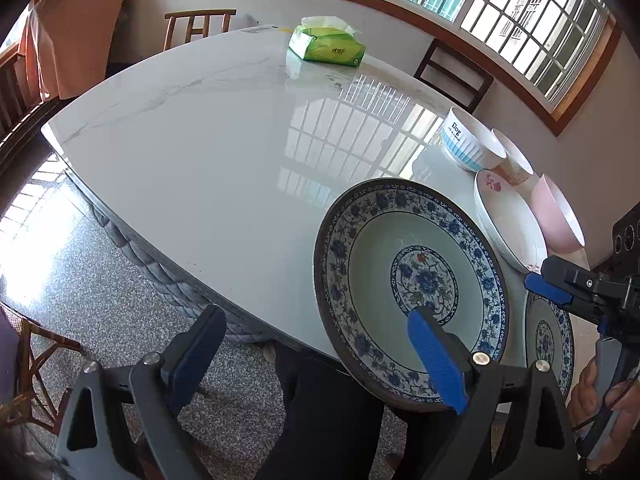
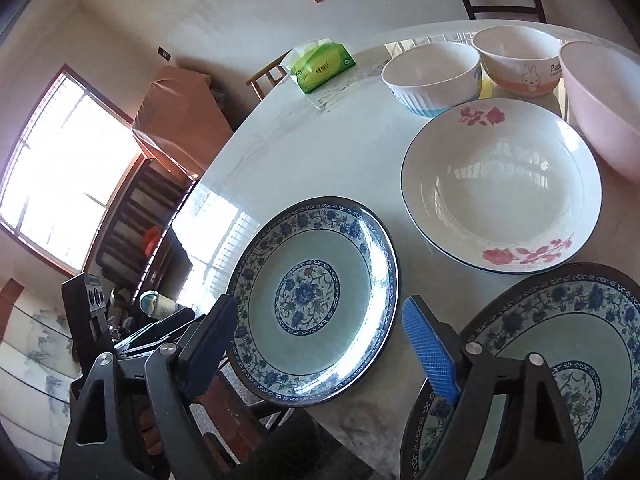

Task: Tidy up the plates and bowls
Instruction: 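Grasp the rim of a blue-and-white patterned plate with the left gripper, then lift the blue-and-white plate with the left gripper while the right gripper grasps the other blue-and-white plate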

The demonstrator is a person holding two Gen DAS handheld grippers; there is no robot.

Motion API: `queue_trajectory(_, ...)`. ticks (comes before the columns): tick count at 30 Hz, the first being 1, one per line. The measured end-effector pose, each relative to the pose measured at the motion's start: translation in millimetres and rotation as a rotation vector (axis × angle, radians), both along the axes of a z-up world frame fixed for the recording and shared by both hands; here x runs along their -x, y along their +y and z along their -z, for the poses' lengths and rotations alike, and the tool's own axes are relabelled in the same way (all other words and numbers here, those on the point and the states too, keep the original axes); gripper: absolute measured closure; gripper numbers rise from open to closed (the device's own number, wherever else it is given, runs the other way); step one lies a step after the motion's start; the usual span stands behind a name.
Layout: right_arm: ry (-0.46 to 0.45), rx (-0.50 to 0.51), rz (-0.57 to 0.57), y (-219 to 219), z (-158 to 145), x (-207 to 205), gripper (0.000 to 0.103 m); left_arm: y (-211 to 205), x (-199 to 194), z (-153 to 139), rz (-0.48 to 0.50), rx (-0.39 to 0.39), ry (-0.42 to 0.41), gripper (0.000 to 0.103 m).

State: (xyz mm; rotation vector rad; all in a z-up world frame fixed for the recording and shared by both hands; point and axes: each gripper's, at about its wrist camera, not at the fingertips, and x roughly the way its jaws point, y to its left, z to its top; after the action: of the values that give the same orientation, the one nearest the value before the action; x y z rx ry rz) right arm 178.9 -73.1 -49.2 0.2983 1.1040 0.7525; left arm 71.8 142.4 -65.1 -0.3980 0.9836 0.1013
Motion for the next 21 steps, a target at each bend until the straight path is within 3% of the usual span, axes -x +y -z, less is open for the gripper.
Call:
queue_trajectory(6,0.055,0.049,-0.010,12,18,-19,0.026,6,-9,5,-0.005,-0.011,0.026,0.009)
queue_trajectory(12,0.090,0.096,-0.011,16,27,-24,0.026,8,-16,14,0.004,-0.002,0.061,0.017)
queue_trajectory(14,0.101,0.120,-0.013,19,30,-25,0.026,8,-17,16,0.009,0.006,0.069,0.025)
queue_trajectory(15,0.108,0.128,-0.015,19,33,-26,0.026,8,-17,18,0.013,0.008,0.076,0.037)
queue_trajectory(17,0.124,0.124,-0.025,22,37,-28,0.026,6,-18,18,0.015,-0.019,0.079,0.048)
queue_trajectory(19,0.146,0.120,-0.036,25,41,-29,0.027,4,-20,18,0.038,0.012,0.071,0.067)
queue_trajectory(21,0.143,0.144,-0.040,29,42,-29,0.036,1,-22,18,0.044,0.018,0.076,0.079)
